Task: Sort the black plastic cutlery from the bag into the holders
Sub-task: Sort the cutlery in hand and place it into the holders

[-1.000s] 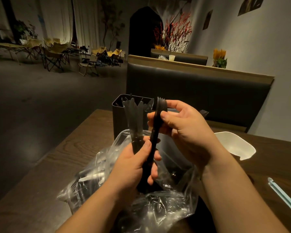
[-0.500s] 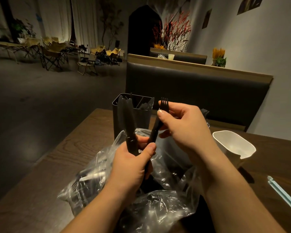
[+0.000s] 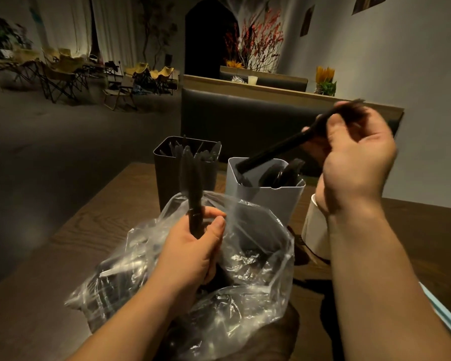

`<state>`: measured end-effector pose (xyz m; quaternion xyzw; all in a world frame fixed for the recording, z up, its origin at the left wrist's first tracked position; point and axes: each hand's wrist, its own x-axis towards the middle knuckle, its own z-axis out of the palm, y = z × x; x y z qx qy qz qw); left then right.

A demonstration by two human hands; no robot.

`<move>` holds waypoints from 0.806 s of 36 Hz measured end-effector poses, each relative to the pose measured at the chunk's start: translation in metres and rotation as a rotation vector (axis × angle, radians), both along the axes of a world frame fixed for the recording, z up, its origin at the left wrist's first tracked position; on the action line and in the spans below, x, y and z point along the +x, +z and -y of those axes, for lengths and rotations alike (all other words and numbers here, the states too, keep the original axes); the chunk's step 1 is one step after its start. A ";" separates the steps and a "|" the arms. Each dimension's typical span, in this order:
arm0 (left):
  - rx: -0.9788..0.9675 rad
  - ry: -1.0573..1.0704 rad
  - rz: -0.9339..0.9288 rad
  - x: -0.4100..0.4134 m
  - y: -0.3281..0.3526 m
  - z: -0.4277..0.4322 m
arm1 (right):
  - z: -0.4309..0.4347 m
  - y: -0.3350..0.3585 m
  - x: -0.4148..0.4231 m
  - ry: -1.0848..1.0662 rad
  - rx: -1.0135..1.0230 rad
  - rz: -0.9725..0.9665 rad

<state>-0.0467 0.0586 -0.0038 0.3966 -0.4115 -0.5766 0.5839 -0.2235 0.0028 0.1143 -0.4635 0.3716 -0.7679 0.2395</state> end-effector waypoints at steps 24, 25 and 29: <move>0.010 -0.216 -0.128 0.002 0.003 -0.003 | 0.029 -0.038 -0.010 -0.387 0.054 -0.875; 0.000 -0.215 -0.131 0.002 0.003 -0.003 | 0.029 -0.038 -0.009 -0.391 0.047 -0.913; -0.047 -0.203 -0.131 0.002 0.005 -0.003 | 0.029 -0.041 -0.005 -0.397 0.034 -0.955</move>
